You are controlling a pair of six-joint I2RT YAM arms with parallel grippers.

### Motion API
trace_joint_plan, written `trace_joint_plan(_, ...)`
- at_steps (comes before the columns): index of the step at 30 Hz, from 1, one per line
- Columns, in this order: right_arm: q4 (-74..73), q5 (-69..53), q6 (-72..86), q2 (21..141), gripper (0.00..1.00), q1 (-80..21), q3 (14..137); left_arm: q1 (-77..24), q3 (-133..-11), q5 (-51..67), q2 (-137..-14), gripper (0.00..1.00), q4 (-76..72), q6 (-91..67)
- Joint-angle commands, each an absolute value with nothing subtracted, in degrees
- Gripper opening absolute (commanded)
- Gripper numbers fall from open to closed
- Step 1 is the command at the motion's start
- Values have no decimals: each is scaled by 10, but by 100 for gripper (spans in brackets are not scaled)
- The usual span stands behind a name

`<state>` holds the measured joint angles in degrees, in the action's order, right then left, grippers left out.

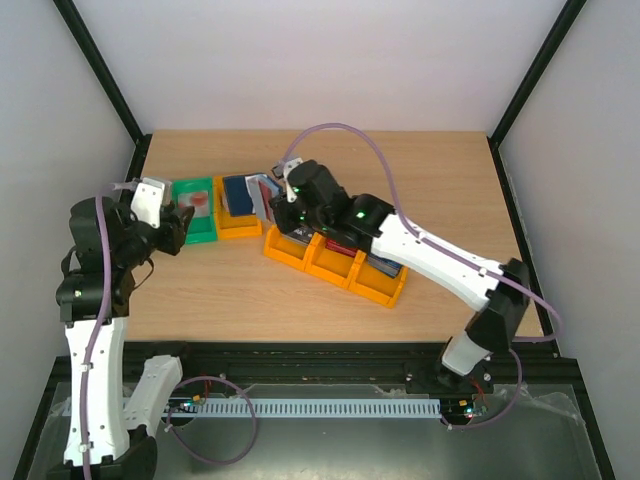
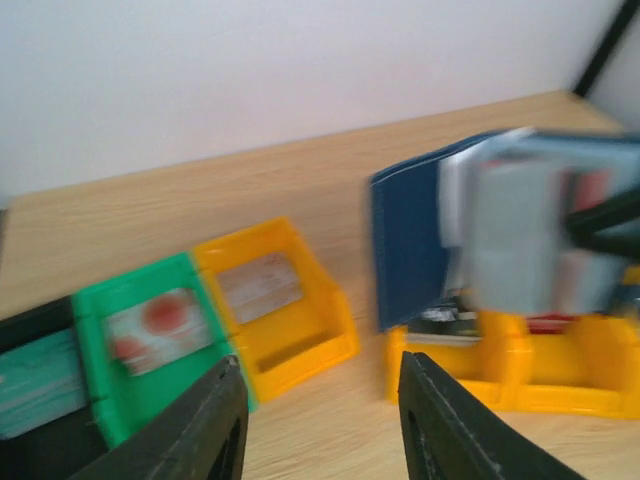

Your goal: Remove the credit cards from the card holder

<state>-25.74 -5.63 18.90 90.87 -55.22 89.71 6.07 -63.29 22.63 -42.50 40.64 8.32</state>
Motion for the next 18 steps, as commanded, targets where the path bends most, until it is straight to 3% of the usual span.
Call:
trace_joint_plan(1,-349,117,195,963,2,-588,968,62,-670,428,-430,39,434,93)
trace_joint_plan(3,-353,112,196,985,2,-602,999,60,-658,497,-432,34,404,40)
trace_joint_plan(6,-349,76,193,1018,2,-622,1037,60,-626,504,-437,24,346,-56)
trace_joint_plan(9,-333,-4,205,1030,2,-628,1055,54,-603,500,-441,22,320,-100)
trace_joint_plan(18,-316,-50,221,1060,2,-640,1100,49,-577,498,-454,22,227,-283)
